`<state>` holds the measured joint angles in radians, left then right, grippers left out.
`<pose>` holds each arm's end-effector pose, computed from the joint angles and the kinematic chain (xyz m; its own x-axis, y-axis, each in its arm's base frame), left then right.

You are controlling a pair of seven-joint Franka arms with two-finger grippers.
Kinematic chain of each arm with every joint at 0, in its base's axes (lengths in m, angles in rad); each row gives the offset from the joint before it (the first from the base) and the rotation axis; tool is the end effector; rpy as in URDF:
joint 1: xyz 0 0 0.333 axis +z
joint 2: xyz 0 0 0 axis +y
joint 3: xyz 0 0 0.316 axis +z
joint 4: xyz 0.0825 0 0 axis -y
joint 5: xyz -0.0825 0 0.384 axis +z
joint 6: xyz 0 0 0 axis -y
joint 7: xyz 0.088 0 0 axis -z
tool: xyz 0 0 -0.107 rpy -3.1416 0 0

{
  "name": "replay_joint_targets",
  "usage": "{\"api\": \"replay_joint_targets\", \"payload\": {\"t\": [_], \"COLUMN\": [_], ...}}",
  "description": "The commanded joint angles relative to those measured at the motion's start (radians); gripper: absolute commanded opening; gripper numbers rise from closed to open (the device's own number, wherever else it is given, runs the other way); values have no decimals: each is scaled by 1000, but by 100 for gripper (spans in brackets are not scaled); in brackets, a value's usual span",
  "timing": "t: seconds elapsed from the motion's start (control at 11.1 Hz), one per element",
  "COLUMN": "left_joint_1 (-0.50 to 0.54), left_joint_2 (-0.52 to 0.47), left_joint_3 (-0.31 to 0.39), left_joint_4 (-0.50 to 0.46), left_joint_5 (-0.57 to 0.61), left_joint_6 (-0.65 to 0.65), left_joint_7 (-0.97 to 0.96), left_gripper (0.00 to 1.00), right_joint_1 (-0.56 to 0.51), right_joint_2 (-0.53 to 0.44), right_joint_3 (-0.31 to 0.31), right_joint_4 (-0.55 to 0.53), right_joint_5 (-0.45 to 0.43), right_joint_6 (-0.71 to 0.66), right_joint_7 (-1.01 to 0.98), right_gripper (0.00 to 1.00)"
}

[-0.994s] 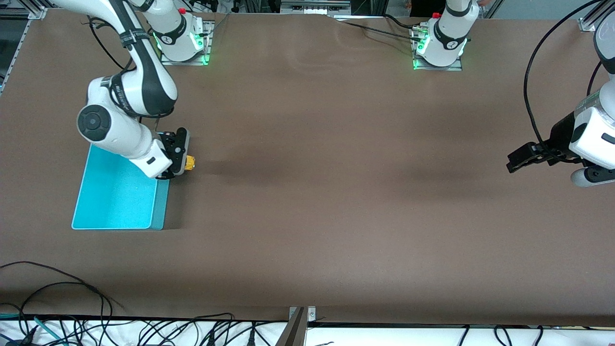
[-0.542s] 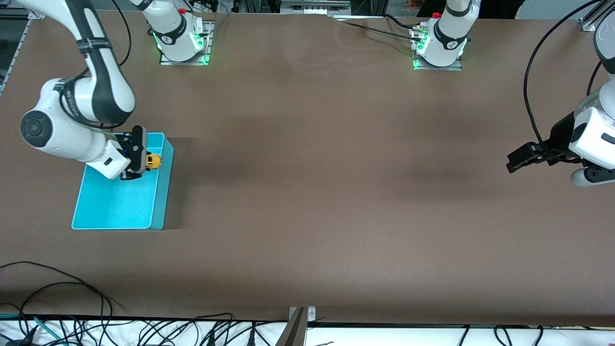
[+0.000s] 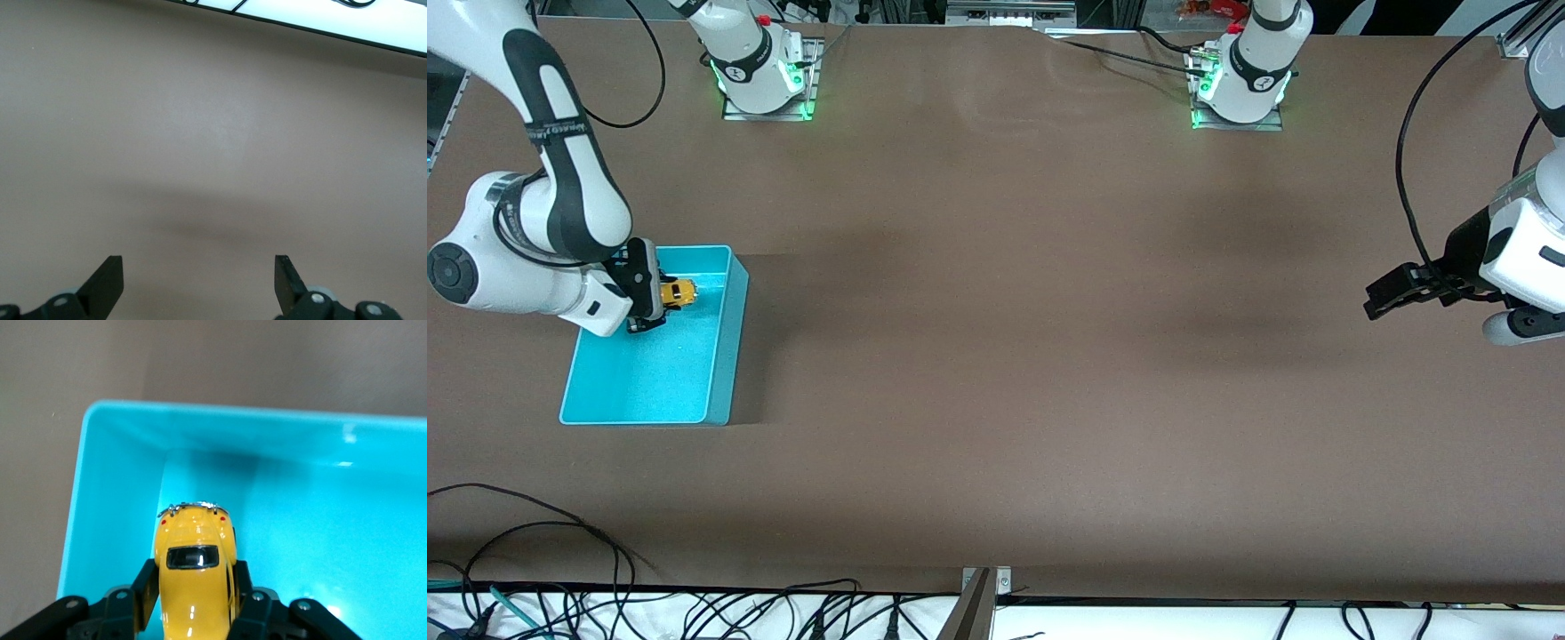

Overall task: Wind up and store yellow beetle car
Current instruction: 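Lower the car into the teal box and open the right gripper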

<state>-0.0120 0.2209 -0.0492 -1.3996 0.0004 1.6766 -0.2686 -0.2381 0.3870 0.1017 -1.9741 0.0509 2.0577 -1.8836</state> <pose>0.6302 -0.0351 0.5848 0.9768 0.2077 0.0516 0.2067 -0.9781 0.0250 0.5716 -0.0769 0.2525 -0.1202 0.9794 0.1623 0.9520 0.1600 -0.2609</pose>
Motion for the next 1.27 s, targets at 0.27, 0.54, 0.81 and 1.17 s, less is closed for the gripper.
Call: {"api": "replay_joint_targets", "payload": {"t": [0.27,0.54,0.81,1.17], "left_joint_1": [-3,-3,-3,-3], "left_joint_2": [-5,-5,-5,-5], "left_joint_3": [6,5,5,6], "left_joint_4": [10,10,10,10], "left_joint_5": [4,4,3,4], "left_joint_6": [-17,-17,-17,-17], "left_joint_7": [8,9,9,9], "left_gripper": [100,100,100,100], "right_joint_1": [-64,-69,-69,-52], "right_joint_2": [119,154,153,144], "right_joint_3": [-14,-14,-13,24], "right_joint_4": [49,77,122,314], "right_joint_5": [-66,-63,-51,-46], "right_joint_6": [-24,-24,-45,-319], "right_joint_7": [-61,-80,-74,58], "right_gripper": [0,19,100,100]}}
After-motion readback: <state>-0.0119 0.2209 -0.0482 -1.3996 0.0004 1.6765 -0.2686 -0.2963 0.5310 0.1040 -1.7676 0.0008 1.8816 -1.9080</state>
